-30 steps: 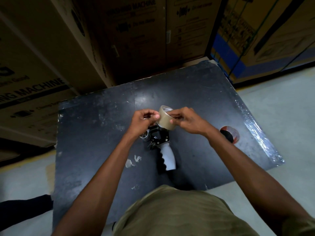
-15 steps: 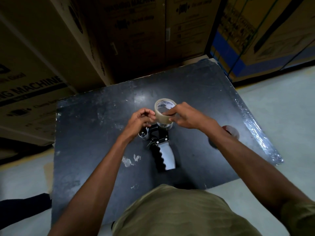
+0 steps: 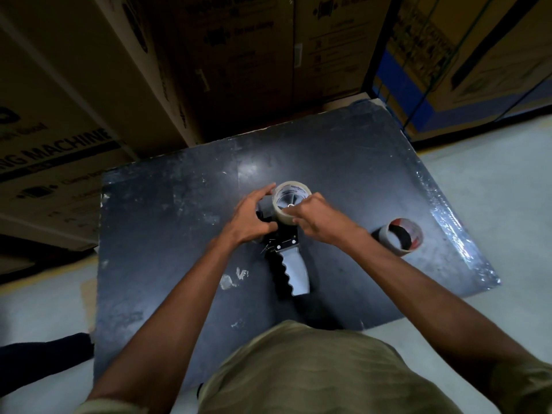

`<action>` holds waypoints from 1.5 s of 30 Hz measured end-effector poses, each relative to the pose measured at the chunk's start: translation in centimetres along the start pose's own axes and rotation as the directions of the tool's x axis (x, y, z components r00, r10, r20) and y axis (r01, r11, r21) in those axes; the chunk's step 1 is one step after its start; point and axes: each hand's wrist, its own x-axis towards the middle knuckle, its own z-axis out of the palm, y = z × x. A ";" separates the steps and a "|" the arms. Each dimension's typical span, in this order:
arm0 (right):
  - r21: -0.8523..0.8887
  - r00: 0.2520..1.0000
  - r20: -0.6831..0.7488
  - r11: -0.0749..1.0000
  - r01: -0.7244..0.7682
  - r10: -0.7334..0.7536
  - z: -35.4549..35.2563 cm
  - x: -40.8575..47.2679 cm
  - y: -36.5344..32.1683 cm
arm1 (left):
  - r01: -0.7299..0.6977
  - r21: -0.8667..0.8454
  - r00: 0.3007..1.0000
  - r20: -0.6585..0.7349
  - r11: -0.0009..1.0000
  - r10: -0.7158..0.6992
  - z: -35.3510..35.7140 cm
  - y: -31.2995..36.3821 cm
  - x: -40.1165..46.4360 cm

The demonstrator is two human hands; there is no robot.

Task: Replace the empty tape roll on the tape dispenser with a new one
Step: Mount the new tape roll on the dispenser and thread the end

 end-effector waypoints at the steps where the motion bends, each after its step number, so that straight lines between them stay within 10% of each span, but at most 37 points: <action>1: 0.009 1.000 -0.005 1.000 0.008 -0.008 -0.1 -0.1 -0.1 | -0.008 0.026 1.000 0.007 1.000 0.007 0.2 0.2 0.0; 9: 0.434 0.935 -0.282 0.898 -0.075 0.215 0.1 -0.8 2.3 | -0.046 0.107 0.998 -0.026 0.993 0.049 0.6 0.4 0.7; 14: 0.584 0.940 -0.004 0.764 -0.274 0.341 0.6 0.0 3.9 | -0.090 0.121 0.996 -0.017 0.989 0.093 0.3 1.1 1.1; 45: 0.381 0.937 -0.031 0.871 -0.310 0.347 -0.2 1.8 1.8 | -0.057 0.269 0.998 -0.012 0.961 0.063 0.8 -1.0 3.1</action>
